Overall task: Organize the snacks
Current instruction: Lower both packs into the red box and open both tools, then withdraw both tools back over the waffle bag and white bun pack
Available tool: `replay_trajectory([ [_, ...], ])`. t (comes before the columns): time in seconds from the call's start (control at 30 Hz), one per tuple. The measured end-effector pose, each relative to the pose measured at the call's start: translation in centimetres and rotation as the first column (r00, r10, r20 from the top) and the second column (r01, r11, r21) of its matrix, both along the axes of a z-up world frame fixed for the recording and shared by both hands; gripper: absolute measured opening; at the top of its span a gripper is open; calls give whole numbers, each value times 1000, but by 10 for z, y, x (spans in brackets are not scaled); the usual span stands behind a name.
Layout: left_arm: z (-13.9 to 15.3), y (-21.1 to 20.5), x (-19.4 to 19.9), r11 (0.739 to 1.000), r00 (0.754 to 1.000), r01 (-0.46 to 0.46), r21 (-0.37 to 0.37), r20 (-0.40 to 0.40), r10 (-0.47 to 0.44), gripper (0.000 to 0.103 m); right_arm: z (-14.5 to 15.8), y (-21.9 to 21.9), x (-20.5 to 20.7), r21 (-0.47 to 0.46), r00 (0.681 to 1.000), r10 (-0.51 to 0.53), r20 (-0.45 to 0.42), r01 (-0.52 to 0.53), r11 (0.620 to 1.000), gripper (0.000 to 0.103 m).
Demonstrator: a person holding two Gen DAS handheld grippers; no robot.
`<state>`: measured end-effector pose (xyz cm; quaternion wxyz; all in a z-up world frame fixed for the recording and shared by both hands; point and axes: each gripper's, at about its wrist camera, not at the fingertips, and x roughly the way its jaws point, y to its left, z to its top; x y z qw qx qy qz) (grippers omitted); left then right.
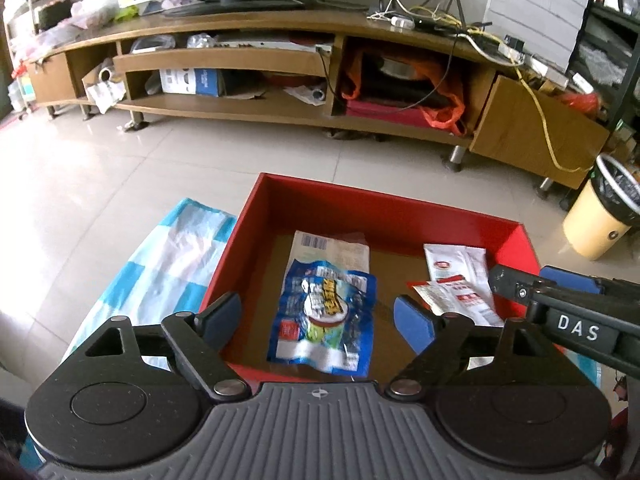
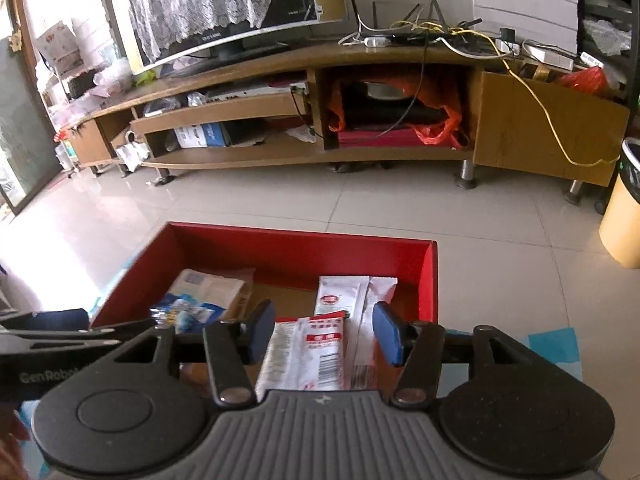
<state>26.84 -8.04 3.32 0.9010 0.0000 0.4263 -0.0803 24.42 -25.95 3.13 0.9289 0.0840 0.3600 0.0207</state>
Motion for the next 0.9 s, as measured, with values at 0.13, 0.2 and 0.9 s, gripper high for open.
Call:
replay_trajectory([
  [0.13,8,4,-17,1000,1000,15,-11,7,-15,89,16,3,-20,-16,1000,22,8,-22,1000,57],
  [0.2,10,6,-28,1000,1000,22,-13,8,-22,90,21,5,-32,-27,999,33,10,-32,999,58],
  [0.9,-14,54,-106,999,992,-37,-40,-121,32,92,-18,48,-118,-49,974,163,-158,-172,984,64],
])
